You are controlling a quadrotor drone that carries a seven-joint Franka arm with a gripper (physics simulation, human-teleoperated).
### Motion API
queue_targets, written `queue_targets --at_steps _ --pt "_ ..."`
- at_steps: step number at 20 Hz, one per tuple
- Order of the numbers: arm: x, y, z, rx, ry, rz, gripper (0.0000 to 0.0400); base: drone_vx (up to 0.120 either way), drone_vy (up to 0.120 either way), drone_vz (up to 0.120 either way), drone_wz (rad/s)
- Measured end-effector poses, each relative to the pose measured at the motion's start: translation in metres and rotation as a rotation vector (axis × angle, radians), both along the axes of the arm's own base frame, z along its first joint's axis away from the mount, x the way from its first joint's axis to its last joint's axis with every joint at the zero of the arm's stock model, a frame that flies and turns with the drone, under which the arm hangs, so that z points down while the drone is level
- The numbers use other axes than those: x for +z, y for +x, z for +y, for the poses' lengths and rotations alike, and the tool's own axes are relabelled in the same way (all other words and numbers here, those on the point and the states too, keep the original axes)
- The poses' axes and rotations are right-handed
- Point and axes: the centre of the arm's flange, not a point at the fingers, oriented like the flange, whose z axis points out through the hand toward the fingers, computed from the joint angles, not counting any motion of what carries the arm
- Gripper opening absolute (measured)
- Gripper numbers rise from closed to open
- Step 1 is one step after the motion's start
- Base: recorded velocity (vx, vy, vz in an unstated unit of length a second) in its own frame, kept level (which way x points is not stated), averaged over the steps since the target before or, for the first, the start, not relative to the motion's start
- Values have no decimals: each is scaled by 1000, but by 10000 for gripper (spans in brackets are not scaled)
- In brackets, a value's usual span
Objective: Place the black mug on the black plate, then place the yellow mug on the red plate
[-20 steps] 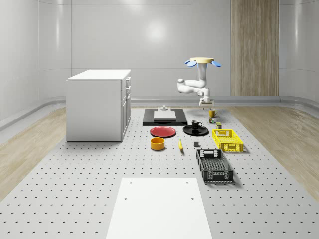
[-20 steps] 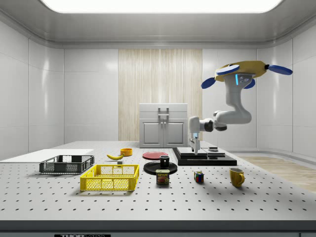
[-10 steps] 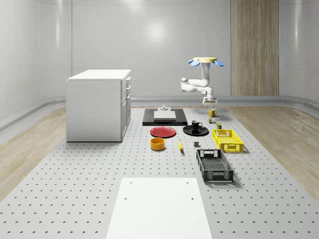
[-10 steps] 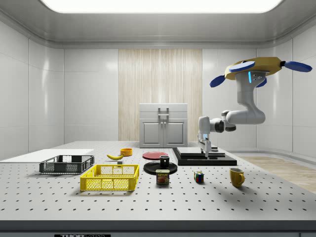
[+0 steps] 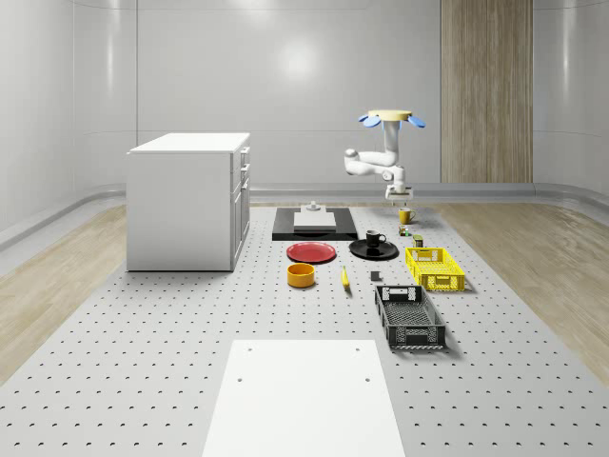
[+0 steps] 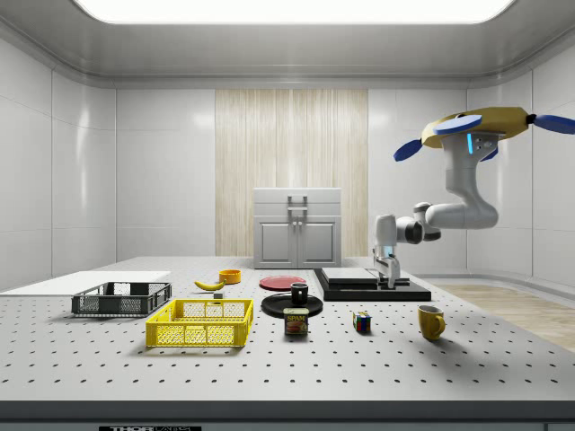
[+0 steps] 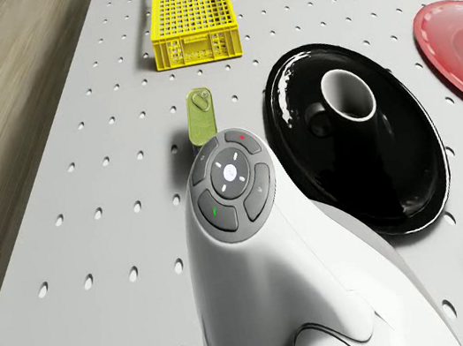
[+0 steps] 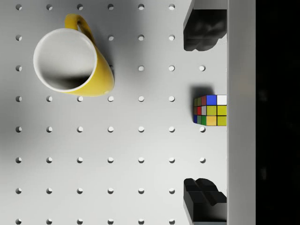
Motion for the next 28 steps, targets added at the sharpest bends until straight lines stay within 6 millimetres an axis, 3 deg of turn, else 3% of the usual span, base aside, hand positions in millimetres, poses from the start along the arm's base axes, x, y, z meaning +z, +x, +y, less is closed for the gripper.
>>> queue_targets --at_steps 8,14,22,28 --pt "0 0 0 0 0 0 400 -120 35 0 0" --pt "0 0 0 0 0 0 400 -120 0 -107 0" --pt "0 0 0 0 0 0 400 -120 35 0 0" --pt "0 0 0 0 0 0 400 -7 27 0 0"
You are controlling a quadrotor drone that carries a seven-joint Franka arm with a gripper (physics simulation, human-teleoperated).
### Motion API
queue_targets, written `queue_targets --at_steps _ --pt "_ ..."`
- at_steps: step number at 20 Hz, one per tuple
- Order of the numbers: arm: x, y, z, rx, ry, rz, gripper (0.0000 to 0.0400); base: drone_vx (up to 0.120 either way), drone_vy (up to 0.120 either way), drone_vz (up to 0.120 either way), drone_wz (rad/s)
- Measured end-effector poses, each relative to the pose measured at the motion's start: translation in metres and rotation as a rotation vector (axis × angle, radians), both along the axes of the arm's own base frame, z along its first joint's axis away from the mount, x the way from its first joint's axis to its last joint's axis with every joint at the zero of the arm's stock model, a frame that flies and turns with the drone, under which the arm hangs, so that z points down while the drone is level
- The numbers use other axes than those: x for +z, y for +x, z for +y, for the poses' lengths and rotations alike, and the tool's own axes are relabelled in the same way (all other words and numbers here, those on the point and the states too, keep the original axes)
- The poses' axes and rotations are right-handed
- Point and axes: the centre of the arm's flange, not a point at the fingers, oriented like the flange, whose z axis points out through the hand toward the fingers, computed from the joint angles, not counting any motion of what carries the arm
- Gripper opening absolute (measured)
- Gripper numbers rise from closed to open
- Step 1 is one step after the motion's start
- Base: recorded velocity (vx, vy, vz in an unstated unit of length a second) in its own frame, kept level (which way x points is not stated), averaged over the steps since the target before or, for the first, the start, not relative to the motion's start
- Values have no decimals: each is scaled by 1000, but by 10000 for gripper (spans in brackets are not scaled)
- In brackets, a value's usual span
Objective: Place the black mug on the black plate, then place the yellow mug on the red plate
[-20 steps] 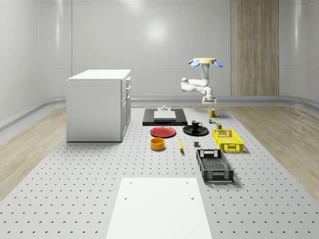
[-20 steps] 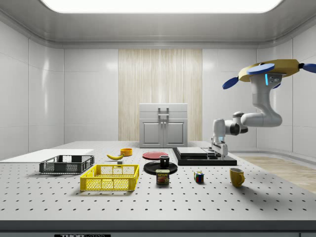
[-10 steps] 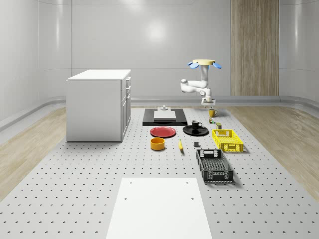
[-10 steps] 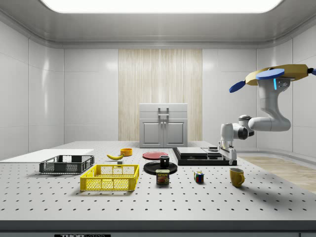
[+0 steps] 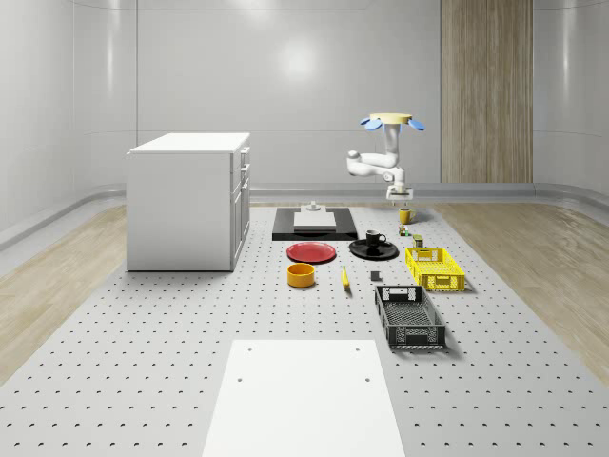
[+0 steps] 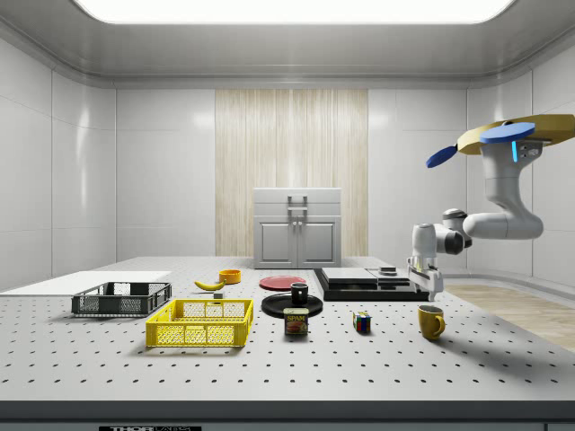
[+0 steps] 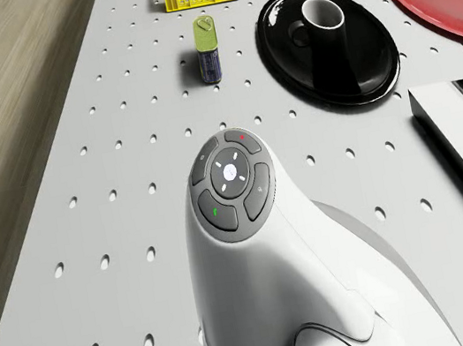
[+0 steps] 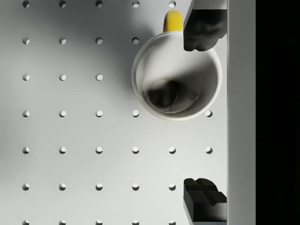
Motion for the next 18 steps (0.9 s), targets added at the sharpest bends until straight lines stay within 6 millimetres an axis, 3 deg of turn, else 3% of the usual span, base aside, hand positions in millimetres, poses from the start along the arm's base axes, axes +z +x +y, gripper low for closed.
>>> queue_targets --at_steps 18 --pt "46 0 0 0 0 0 400 0 0 0 0"
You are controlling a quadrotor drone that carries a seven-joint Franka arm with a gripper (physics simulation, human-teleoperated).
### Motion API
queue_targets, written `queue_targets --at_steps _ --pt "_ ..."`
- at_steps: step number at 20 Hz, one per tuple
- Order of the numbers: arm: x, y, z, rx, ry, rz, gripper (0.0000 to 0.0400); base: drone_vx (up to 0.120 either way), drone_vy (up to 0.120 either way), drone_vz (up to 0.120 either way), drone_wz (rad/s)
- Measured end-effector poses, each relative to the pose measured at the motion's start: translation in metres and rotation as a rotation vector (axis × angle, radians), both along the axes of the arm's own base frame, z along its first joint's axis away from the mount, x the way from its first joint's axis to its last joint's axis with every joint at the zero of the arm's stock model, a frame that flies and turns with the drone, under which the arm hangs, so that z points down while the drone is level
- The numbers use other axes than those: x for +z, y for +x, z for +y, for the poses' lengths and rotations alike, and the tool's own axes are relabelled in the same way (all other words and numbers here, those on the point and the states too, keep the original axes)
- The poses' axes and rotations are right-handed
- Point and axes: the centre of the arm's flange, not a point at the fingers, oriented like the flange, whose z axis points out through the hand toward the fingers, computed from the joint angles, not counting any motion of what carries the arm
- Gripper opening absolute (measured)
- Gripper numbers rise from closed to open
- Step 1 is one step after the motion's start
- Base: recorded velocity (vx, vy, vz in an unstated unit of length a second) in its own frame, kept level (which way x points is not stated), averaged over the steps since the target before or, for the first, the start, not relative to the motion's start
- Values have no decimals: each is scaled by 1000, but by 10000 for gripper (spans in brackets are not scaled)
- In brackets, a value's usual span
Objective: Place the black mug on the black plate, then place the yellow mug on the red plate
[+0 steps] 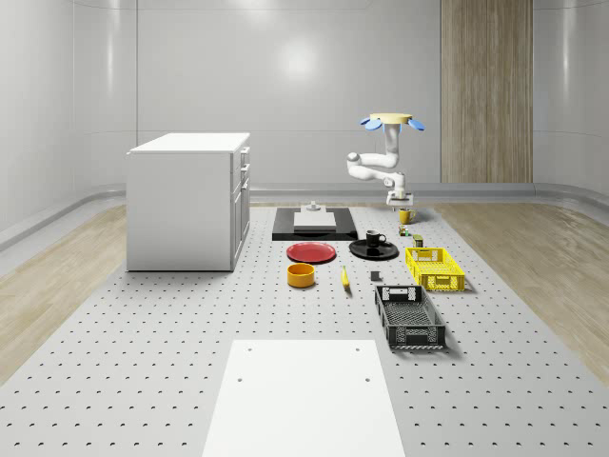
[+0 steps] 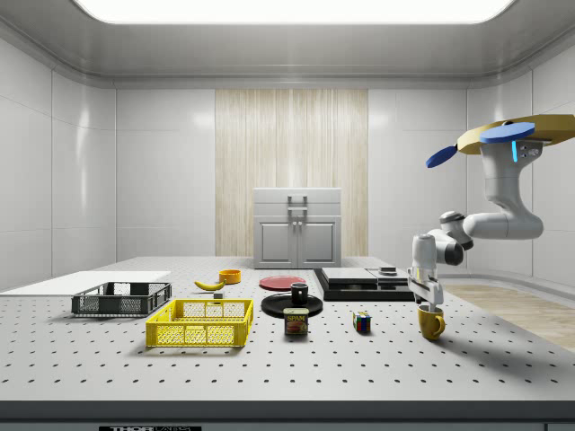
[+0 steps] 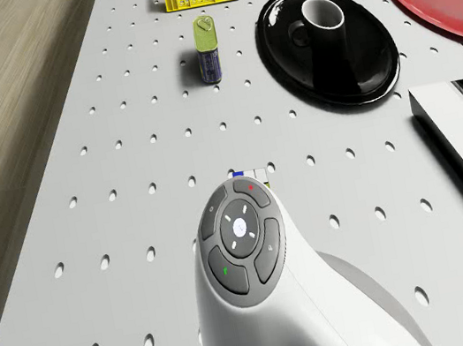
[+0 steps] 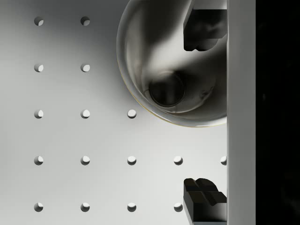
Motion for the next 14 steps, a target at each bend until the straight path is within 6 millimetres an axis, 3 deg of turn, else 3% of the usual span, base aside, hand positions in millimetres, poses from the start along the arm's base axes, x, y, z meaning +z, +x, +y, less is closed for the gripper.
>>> queue_targets --at_steps 11,12,14 --pt "5 0 0 0 0 0 400 0 0 0 0" --pt "6 0 0 0 0 0 377 0 0 0 0" --pt "6 0 -1 0 0 0 272 0 0 0 0"
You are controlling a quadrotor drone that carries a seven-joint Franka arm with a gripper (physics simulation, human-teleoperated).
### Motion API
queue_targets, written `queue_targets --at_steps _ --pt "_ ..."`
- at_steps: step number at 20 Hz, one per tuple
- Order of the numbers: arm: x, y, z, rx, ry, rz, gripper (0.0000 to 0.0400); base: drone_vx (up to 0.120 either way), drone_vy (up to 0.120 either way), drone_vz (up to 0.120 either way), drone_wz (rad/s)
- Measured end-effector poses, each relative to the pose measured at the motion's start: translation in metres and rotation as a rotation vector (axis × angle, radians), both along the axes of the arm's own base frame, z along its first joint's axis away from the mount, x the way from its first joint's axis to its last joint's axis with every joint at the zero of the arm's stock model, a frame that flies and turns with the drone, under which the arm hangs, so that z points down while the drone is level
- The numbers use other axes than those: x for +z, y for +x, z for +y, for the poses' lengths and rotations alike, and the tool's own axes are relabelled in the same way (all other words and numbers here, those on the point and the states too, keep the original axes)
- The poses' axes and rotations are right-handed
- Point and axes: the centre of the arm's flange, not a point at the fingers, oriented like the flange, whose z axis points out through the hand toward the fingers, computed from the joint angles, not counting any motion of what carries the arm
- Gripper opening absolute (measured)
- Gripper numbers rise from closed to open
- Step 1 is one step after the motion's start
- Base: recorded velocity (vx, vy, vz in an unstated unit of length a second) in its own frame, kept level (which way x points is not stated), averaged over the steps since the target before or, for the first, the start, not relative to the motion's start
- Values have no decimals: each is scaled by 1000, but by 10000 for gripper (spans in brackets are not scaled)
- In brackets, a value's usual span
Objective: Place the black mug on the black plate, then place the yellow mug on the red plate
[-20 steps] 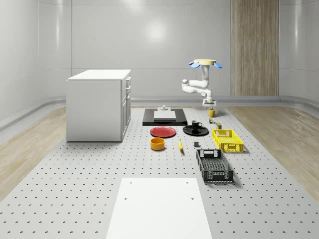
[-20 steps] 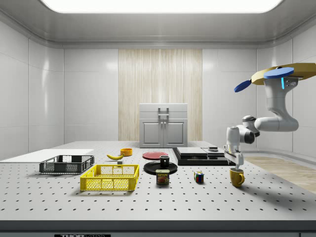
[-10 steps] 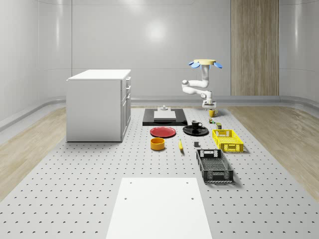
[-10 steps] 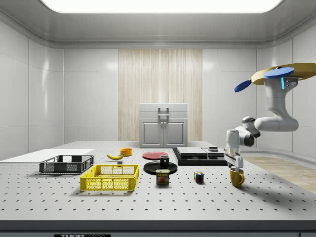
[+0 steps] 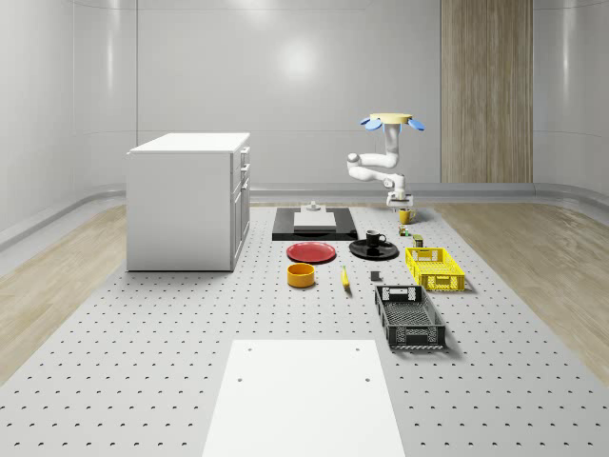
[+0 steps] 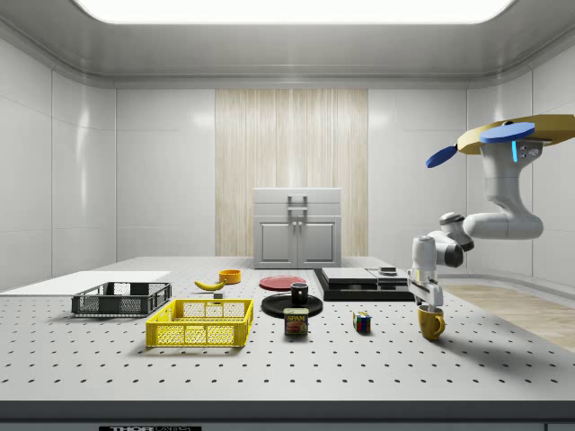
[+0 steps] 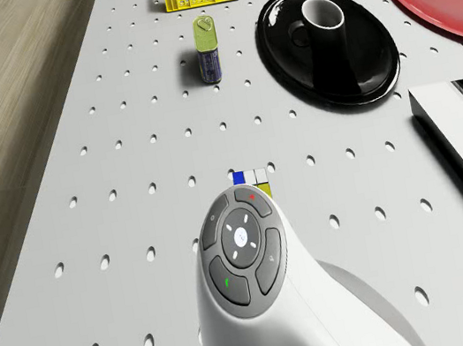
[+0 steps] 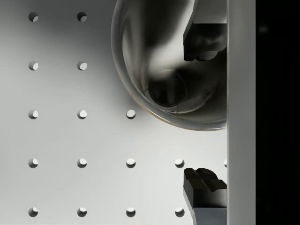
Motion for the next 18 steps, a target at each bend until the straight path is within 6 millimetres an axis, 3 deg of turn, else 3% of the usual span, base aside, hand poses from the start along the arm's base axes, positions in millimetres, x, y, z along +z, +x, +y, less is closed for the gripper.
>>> queue_targets --at_steps 3,6,15,18 --pt "0 0 -1 0 0 0 187 0 0 0 0" --pt "0 0 -1 0 0 0 146 0 0 0 0" --pt "-10 0 -1 0 0 0 114 0 0 0 0" --pt "-22 0 -1 0 0 0 112 0 0 107 0"
